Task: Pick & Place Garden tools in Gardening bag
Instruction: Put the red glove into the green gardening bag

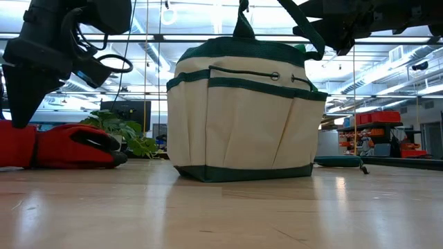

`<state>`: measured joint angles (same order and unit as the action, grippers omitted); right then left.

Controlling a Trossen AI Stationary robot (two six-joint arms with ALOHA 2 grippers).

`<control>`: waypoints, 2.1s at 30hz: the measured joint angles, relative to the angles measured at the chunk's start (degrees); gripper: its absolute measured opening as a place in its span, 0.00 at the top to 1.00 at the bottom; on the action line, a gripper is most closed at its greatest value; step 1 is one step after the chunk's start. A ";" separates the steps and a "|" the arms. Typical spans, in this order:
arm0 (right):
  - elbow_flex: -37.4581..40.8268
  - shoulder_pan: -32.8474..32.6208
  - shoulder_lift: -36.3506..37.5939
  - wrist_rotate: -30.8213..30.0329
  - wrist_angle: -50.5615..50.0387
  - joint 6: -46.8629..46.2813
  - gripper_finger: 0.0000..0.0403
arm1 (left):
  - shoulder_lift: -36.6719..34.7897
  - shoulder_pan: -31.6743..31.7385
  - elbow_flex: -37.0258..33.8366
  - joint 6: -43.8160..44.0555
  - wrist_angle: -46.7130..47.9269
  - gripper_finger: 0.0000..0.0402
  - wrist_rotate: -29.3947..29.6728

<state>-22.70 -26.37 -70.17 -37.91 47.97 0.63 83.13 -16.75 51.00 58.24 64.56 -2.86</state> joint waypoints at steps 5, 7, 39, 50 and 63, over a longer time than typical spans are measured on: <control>0.00 0.00 0.00 0.00 0.00 -0.10 0.36 | 0.00 0.00 0.00 0.15 0.52 0.51 0.06; 0.00 0.00 0.00 -0.01 0.00 -0.12 0.36 | 0.00 0.02 0.00 0.18 1.97 0.51 0.16; 0.00 -0.92 0.00 1.33 0.03 0.11 0.36 | 0.46 0.57 -0.02 2.52 4.64 0.51 -0.73; 0.00 -0.90 0.00 1.31 0.07 0.39 0.36 | 0.96 0.50 -0.06 2.97 1.85 0.51 -1.62; 0.00 -0.90 -0.02 1.31 0.80 1.37 0.36 | 0.94 0.55 -9.55 3.02 -10.85 0.51 -7.38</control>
<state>-22.70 -27.27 -70.19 -36.60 48.76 2.00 84.07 -16.21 41.45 61.25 53.71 -10.23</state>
